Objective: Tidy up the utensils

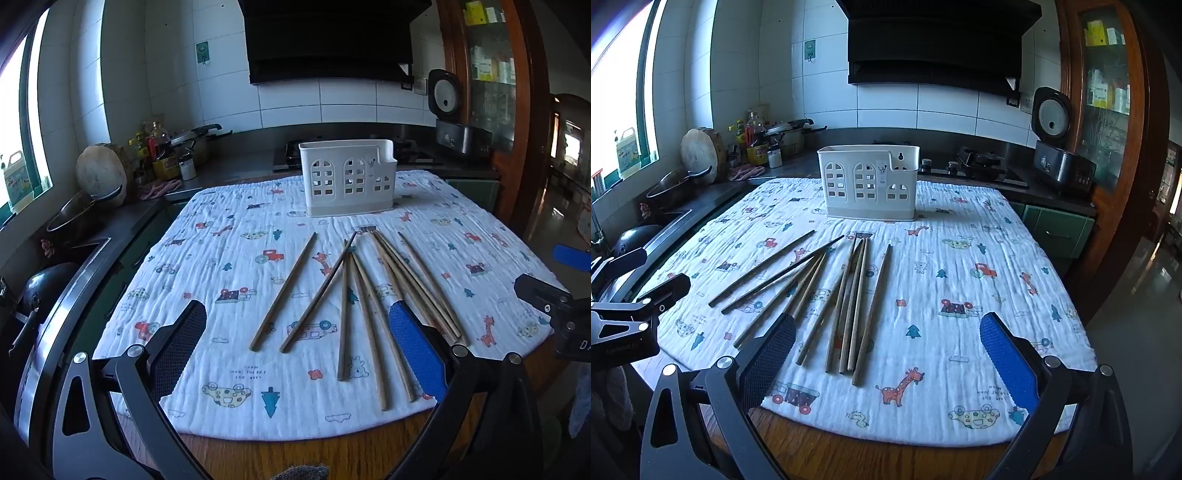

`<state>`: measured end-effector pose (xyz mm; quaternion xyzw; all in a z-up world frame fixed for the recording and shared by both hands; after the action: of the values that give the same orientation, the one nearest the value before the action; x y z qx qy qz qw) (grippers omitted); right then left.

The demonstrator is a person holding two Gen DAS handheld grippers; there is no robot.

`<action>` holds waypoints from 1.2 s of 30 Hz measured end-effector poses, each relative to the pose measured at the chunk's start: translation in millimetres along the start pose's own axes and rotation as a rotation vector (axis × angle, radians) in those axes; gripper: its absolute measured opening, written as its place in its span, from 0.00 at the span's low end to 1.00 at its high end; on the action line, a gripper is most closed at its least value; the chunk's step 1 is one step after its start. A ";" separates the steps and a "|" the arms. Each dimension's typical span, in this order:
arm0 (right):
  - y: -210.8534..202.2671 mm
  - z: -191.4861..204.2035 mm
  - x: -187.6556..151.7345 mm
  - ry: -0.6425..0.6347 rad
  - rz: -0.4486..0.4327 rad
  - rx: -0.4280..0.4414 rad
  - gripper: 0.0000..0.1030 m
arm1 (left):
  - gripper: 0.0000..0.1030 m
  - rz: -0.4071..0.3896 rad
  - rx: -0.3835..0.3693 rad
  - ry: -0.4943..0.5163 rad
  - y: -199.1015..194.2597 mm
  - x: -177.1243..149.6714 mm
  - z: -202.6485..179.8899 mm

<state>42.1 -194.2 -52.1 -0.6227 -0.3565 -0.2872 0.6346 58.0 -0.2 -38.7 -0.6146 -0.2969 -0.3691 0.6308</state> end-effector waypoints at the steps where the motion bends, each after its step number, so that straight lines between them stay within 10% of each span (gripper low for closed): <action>1: 0.0 0.2 -0.2 -0.001 0.003 0.000 0.94 | 0.95 -0.001 0.001 -0.001 0.0 0.0 0.1; 36: 2.7 0.1 0.4 -0.005 0.004 -0.003 0.94 | 0.95 0.020 -0.018 -0.023 4.4 -2.9 -0.2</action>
<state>44.5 -193.9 -53.4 -0.6252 -0.3564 -0.2848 0.6332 60.0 -0.2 -43.6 -0.6274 -0.2947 -0.3585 0.6253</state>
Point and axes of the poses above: each gripper's, at about its wrist camera, not at the fingertips, and y roughly the way its jaws point, z to its left, x to its top, the point moved 7 cm from there along y, roughly the way its jaws point, and after that the axes turned 2 degrees about -x, right-handed, at the moved point
